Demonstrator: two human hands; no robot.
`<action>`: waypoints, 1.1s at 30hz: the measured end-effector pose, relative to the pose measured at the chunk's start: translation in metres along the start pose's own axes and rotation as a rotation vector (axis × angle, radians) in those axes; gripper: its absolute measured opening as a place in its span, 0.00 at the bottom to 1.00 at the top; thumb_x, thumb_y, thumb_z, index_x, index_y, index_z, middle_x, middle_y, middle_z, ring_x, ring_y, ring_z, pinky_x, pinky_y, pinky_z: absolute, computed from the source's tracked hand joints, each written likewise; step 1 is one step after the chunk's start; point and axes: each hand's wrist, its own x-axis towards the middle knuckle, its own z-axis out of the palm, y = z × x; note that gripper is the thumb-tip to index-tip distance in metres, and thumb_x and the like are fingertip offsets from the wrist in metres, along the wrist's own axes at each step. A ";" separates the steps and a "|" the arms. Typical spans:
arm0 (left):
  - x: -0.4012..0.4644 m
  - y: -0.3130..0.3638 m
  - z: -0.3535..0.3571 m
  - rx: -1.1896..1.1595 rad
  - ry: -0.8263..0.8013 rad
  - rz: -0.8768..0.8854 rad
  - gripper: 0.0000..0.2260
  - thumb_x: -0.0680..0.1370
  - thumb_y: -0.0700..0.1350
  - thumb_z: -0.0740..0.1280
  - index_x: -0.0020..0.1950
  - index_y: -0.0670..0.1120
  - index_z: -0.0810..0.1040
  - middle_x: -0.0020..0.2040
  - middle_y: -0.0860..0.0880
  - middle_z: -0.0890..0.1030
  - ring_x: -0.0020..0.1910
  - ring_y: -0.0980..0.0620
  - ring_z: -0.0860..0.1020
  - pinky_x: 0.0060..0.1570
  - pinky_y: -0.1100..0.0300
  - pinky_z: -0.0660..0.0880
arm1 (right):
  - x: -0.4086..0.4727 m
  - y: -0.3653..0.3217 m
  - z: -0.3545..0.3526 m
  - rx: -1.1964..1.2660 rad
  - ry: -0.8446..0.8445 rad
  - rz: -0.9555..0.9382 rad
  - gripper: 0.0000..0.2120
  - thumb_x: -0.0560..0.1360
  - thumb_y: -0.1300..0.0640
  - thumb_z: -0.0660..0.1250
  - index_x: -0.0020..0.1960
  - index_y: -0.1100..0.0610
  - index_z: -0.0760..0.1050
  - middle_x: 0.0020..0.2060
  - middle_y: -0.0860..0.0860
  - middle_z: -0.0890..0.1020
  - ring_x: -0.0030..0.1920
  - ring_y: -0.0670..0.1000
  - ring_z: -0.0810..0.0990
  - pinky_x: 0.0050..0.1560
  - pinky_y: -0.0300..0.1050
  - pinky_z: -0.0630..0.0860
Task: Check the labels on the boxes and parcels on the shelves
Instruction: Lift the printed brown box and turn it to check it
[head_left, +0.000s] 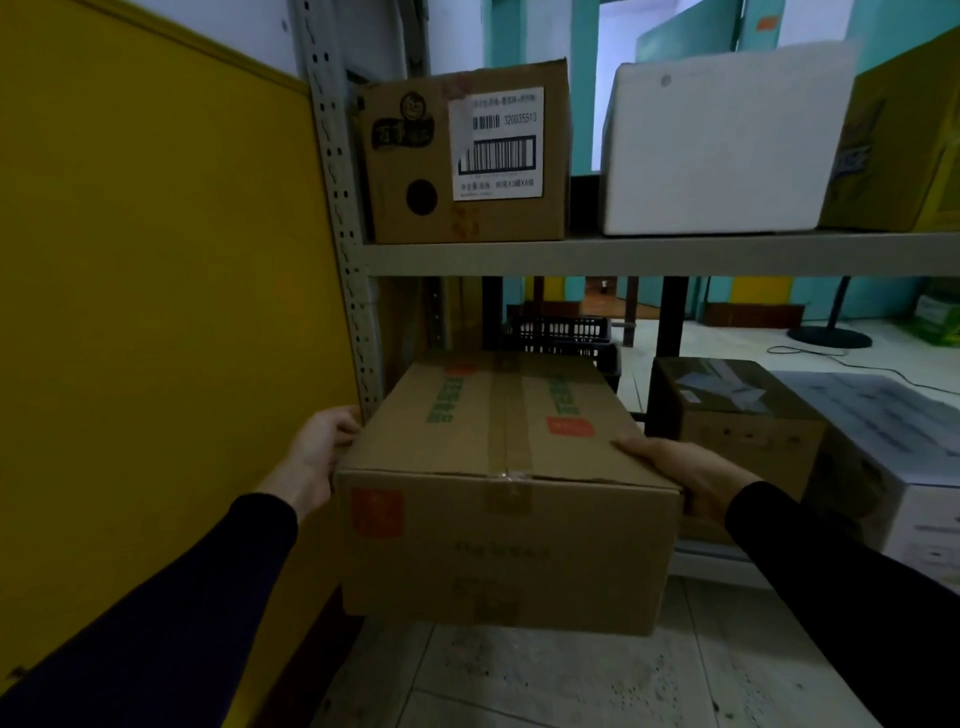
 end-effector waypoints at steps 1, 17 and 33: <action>0.000 0.001 0.002 0.001 -0.014 -0.066 0.10 0.82 0.44 0.60 0.61 0.43 0.74 0.50 0.42 0.76 0.41 0.46 0.75 0.37 0.53 0.74 | 0.001 0.004 0.000 0.003 -0.002 -0.004 0.19 0.78 0.45 0.69 0.59 0.60 0.77 0.38 0.58 0.87 0.35 0.56 0.87 0.36 0.47 0.83; 0.036 -0.040 -0.004 0.341 -0.286 -0.063 0.26 0.81 0.54 0.65 0.77 0.50 0.64 0.63 0.44 0.79 0.57 0.43 0.80 0.55 0.50 0.79 | 0.024 0.028 0.010 0.155 0.026 -0.120 0.25 0.81 0.49 0.65 0.76 0.50 0.63 0.55 0.58 0.82 0.51 0.61 0.83 0.47 0.56 0.81; 0.057 -0.059 -0.002 0.198 -0.226 -0.082 0.35 0.72 0.69 0.68 0.72 0.49 0.72 0.59 0.44 0.83 0.57 0.41 0.81 0.59 0.40 0.77 | 0.036 0.059 0.008 0.177 -0.092 -0.166 0.33 0.78 0.64 0.68 0.77 0.42 0.62 0.61 0.57 0.80 0.56 0.61 0.83 0.52 0.59 0.82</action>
